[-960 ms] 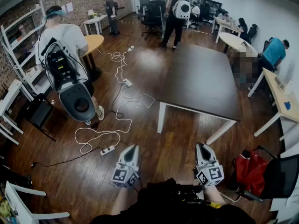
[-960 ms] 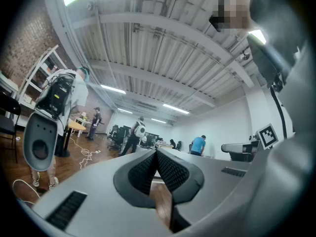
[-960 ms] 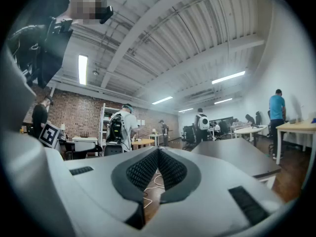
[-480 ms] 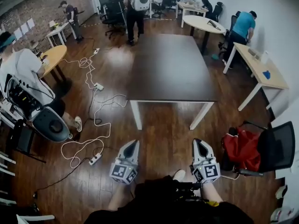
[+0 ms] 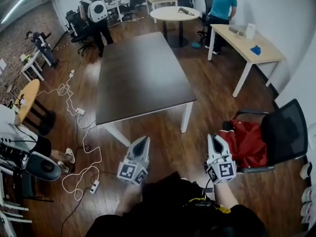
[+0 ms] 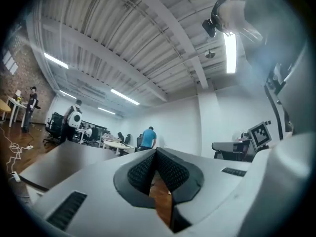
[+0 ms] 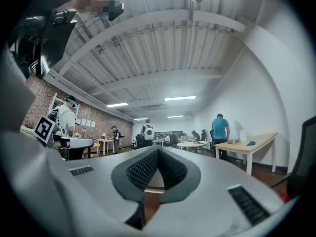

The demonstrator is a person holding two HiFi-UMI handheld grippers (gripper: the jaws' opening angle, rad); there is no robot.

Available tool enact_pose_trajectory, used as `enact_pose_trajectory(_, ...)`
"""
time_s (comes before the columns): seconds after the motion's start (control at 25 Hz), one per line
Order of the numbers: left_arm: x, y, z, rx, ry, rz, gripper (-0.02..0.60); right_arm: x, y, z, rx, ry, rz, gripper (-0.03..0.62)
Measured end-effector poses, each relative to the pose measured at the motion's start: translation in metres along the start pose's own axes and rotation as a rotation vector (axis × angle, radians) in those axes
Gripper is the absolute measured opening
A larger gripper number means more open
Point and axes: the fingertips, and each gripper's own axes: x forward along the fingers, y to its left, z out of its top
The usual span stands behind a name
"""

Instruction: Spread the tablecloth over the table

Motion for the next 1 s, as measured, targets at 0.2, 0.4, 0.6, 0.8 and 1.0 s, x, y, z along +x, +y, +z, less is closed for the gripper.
enact_pose_trajectory(0.2, 0.093, -0.063, -0.029, -0.005, 0.087, -0.21, -0.009, -0.021, -0.083, 0.007, -0.046, -0.039, -0.162, 0.005)
enact_pose_trajectory(0.4, 0.178, -0.129, -0.051, 0.006, 0.153, -0.458, -0.009, -0.063, -0.152, 0.0, -0.017, -0.041, -0.388, 0.005)
enact_pose_trajectory(0.6, 0.264, -0.179, -0.079, 0.005, 0.182, -0.654, -0.009, -0.076, -0.221, -0.018, -0.009, -0.011, -0.57, 0.005)
enact_pose_trajectory(0.8, 0.37, -0.209, -0.113, -0.013, 0.241, -0.846, -0.009, -0.057, -0.293, -0.029, -0.009, 0.025, -0.753, 0.005)
enact_pose_trajectory(1.0, 0.472, -0.25, -0.125, 0.046, 0.235, -1.061, -0.009, -0.026, -0.359, -0.033, -0.015, 0.085, -0.905, 0.005)
